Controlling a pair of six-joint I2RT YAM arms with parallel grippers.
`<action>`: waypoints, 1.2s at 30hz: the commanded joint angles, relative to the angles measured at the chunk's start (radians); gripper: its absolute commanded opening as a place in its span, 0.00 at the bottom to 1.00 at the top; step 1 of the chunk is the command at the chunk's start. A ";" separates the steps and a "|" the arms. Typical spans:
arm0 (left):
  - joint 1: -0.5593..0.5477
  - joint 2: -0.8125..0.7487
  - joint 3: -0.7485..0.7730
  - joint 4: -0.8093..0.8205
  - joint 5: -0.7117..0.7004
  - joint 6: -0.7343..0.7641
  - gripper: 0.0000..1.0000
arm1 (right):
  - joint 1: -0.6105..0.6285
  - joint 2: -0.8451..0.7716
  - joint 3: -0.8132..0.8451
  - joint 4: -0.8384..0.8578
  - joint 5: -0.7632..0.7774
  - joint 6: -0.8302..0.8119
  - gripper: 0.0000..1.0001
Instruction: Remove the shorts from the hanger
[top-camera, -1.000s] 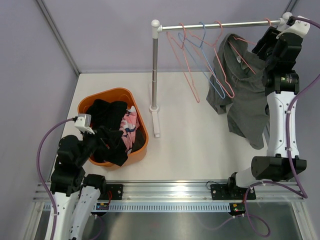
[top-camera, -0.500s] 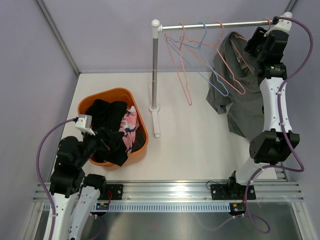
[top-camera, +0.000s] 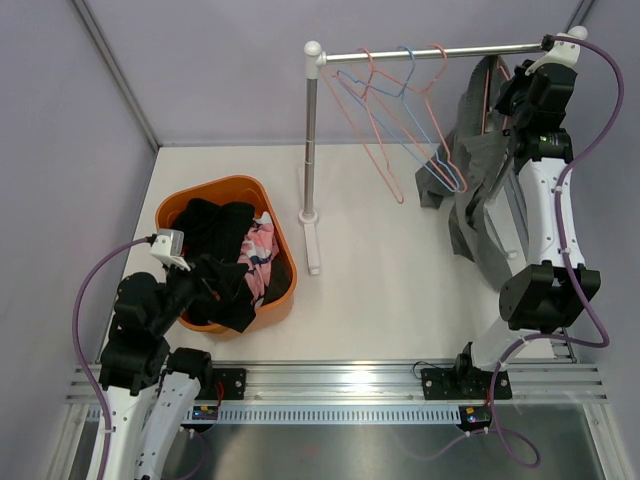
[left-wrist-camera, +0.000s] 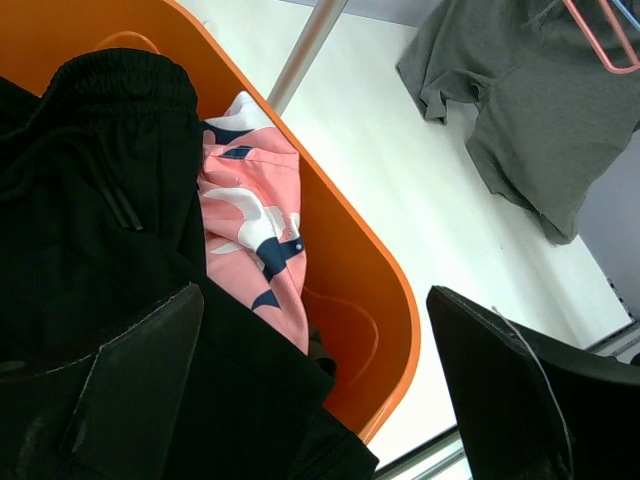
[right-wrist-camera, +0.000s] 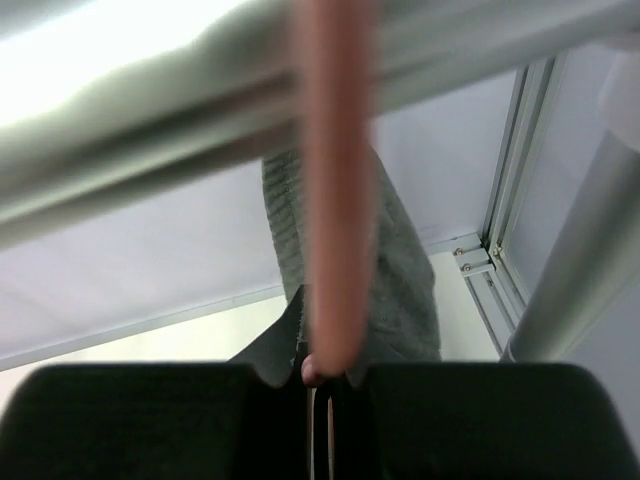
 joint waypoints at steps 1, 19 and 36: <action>-0.007 -0.002 -0.006 0.042 0.020 0.008 0.99 | -0.001 -0.074 -0.002 0.075 -0.008 0.016 0.00; -0.007 0.001 -0.006 0.042 0.012 0.008 0.99 | 0.072 -0.172 0.137 -0.057 -0.010 0.068 0.00; -0.008 0.033 -0.006 0.037 0.008 0.008 0.99 | 0.258 -0.715 -0.454 -0.172 0.164 0.185 0.00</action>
